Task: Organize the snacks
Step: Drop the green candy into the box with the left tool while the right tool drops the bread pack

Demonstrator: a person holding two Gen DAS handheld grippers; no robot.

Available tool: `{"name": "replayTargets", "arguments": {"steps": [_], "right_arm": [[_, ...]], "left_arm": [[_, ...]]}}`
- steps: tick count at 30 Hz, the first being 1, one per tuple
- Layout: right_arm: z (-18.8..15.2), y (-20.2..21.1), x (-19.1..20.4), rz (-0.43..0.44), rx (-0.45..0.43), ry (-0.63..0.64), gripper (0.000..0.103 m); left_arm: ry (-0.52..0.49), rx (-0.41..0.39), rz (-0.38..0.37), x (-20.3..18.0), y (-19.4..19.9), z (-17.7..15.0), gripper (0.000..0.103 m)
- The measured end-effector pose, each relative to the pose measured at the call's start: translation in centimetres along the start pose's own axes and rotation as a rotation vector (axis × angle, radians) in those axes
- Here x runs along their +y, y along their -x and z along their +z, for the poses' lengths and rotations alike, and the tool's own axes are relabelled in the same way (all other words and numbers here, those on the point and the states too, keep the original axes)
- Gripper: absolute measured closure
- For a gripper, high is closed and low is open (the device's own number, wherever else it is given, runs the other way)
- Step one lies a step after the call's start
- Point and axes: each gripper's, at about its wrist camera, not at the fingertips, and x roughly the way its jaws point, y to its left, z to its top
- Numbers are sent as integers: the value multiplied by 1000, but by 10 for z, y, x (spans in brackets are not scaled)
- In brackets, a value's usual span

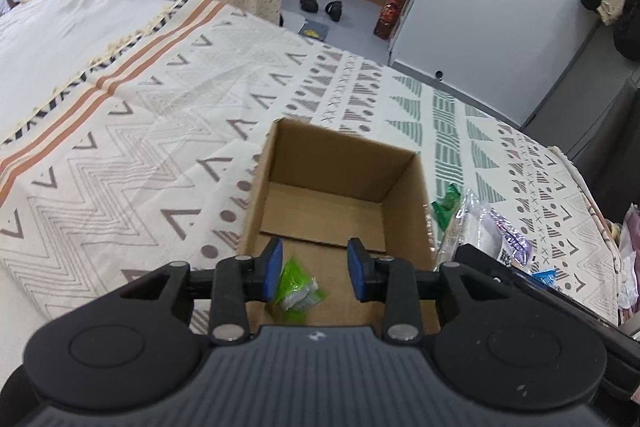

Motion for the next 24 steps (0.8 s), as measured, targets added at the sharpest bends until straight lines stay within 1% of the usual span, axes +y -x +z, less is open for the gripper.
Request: {"name": "replayTargets", "arguments": {"steps": [2, 6, 7, 9, 10, 11, 12, 13, 14, 19, 24], "right_arm": [[0, -1, 3, 0, 2, 5, 51], [-2, -6, 8, 13, 14, 14, 50], [-3, -7, 10, 19, 17, 16, 50], [-4, -9, 13, 33, 23, 24, 50], [-5, -9, 16, 46, 28, 34, 47], [-6, -10, 19, 52, 32, 43, 46], [-6, -10, 21, 55, 35, 47, 40], [-6, -8, 21, 54, 30, 46, 35], [-5, -5, 21, 52, 22, 44, 34], [-1, 8, 5, 16, 25, -5, 33], [-2, 22, -16, -44, 40, -53, 33]], "left_arm": [[7, 3, 6, 5, 0, 1, 63], [15, 7, 20, 11, 1, 2, 48], [16, 6, 23, 13, 2, 2, 46], [16, 7, 34, 14, 3, 2, 36], [17, 10, 38, 15, 3, 2, 33], [19, 15, 41, 16, 3, 2, 29], [19, 22, 45, 16, 3, 2, 26], [19, 28, 50, 15, 3, 2, 24], [19, 33, 58, 16, 3, 2, 21], [1, 33, 83, 11, 7, -1, 16], [-13, 19, 74, 0, 14, -5, 6]]}}
